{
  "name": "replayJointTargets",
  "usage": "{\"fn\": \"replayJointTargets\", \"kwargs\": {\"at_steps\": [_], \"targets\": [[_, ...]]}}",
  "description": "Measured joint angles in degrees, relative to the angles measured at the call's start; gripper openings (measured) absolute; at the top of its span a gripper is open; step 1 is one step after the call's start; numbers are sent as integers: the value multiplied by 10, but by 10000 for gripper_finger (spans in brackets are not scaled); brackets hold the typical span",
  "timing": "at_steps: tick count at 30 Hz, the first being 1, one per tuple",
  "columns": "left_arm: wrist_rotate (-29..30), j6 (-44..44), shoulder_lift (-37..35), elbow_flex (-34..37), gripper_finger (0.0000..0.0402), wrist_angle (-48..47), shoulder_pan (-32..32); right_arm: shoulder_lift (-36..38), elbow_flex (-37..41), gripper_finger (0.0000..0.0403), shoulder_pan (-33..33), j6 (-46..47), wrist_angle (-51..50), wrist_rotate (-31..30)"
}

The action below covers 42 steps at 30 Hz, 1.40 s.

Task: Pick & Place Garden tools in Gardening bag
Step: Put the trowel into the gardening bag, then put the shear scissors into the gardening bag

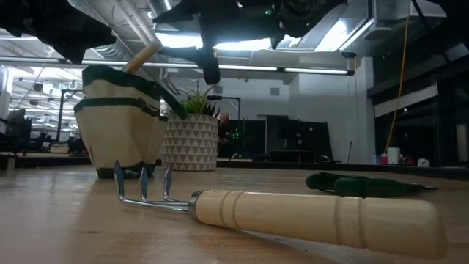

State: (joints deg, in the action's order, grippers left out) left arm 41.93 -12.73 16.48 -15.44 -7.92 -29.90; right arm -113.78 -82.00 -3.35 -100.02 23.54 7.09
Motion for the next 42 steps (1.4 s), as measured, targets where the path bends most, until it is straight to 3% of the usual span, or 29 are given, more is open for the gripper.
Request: {"fn": "replayJointTargets", "kwargs": {"at_steps": [6, 11, 16, 21, 24, 27, 32, 38, 42], "targets": [[0, 0, 0, 0, 98, 0, 0, 0, 0, 263, -8, 17, 46, -11], [0, 0, 0, 0, 98, 0, 0, 0, -1, 263, -24, 133, 111, -13], [0, 0, 0, 0, 98, 0, 0, 0, 0, 263, -30, 336, 156, -28], [0, 0, 0, 0, 98, 0, 0, 5, 0, 257, -23, 595, 158, -138], [0, 0, 0, 0, 98, 0, 0, 15, 0, 252, -15, 675, 112, -202], [0, 0, 0, 0, 98, 0, 0, 32, 0, 247, -3, 720, 26, -215], [0, 0, 0, 0, 98, 0, 0, 66, -1, 239, 6, 803, -138, -165], [1, 0, 0, 0, 98, 0, 0, 99, -1, 227, -10, 888, -312, -1], [1, 0, 0, 0, 98, 0, 0, 102, 1, 217, -14, 926, -396, 25]]}}
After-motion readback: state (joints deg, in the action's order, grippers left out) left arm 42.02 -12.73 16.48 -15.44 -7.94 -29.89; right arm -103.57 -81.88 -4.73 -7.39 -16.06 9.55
